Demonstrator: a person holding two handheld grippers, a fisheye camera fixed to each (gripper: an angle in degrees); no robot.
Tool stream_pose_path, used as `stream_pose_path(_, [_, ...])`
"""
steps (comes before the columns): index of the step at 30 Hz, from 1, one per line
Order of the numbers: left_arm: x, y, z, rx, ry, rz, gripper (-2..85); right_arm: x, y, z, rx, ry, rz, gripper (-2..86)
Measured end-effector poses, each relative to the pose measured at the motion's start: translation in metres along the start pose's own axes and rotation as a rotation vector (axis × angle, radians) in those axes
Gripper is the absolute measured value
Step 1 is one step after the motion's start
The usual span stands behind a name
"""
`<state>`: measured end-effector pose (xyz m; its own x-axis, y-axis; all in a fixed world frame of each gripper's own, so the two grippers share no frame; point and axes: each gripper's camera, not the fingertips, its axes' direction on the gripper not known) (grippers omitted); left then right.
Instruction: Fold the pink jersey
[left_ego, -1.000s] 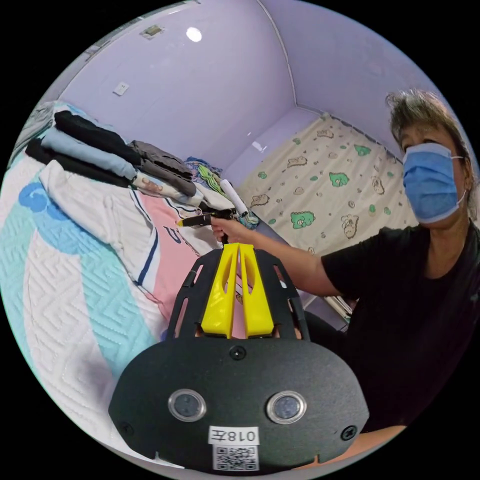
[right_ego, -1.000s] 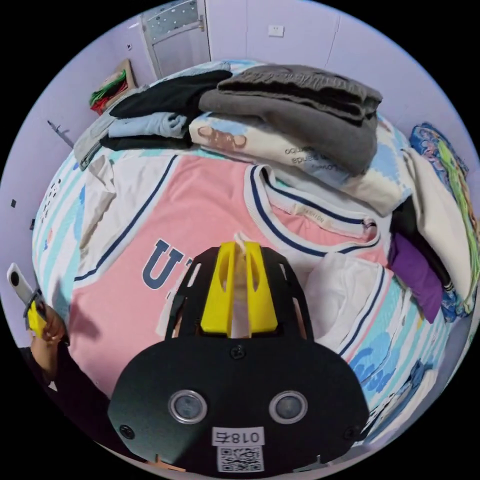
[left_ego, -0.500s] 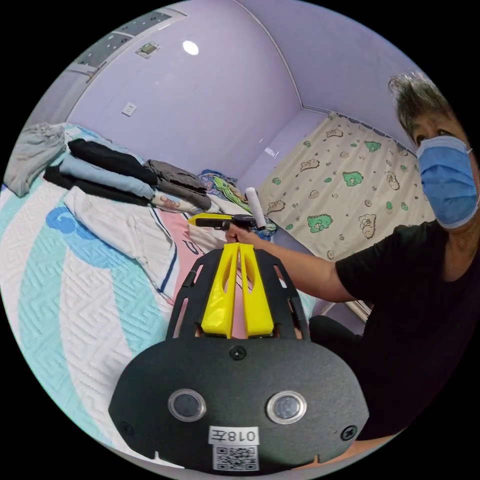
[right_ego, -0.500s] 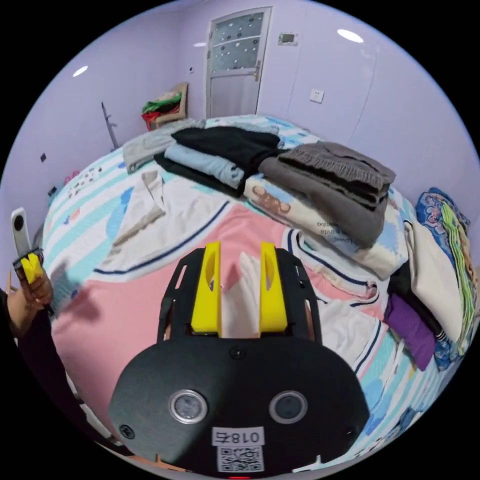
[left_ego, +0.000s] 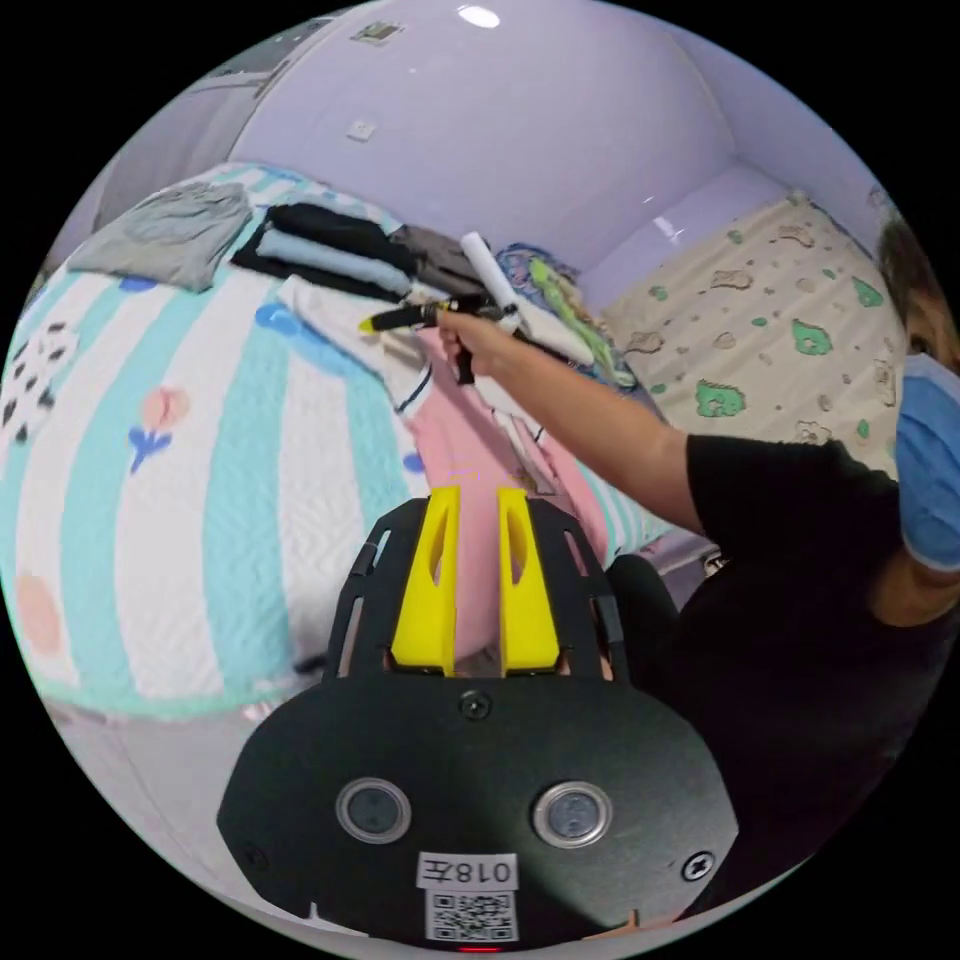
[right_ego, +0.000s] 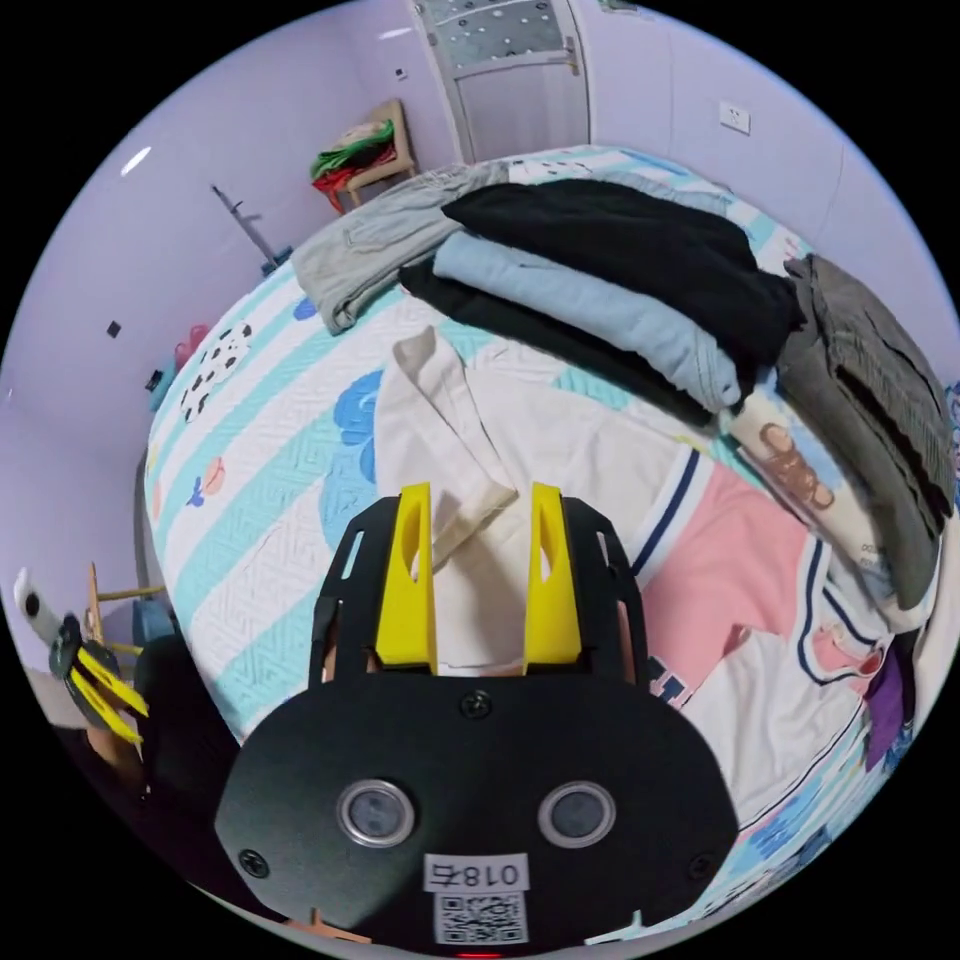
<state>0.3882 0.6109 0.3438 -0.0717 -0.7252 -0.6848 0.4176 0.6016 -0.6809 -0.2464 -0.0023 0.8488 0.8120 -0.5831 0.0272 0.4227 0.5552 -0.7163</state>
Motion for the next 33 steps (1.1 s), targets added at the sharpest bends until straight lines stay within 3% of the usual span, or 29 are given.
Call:
stream_pose_path(4, [0.028,0.029,0.036,-0.136,-0.046,-0.071,8.0,-0.031,0.006,-0.009,0.015,0.127,-0.036,3.0])
stream_pose_path(11, [0.065,0.038,0.084,-0.351,-0.221,-0.071,11.2,-0.047,0.01,-0.039,0.06,0.16,-0.041,0.5])
stream_pose_path(20, [0.081,0.001,0.096,-0.367,-0.32,-0.041,10.3,-0.046,0.013,-0.068,0.091,0.14,-0.07,0.2])
stream_pose_path(24, [0.082,-0.01,0.108,-0.481,-0.172,-0.081,9.9,-0.042,0.012,-0.071,0.085,0.129,-0.078,0.2])
stream_pose_path(28, [0.09,-0.026,0.108,-0.48,-0.275,-0.068,10.6,-0.038,0.011,-0.064,0.071,0.134,-0.085,0.2])
stream_pose_path(33, [0.101,-0.045,0.106,-0.508,-0.248,-0.043,-0.1,-0.018,0.008,-0.049,0.041,0.084,-0.044,0.3])
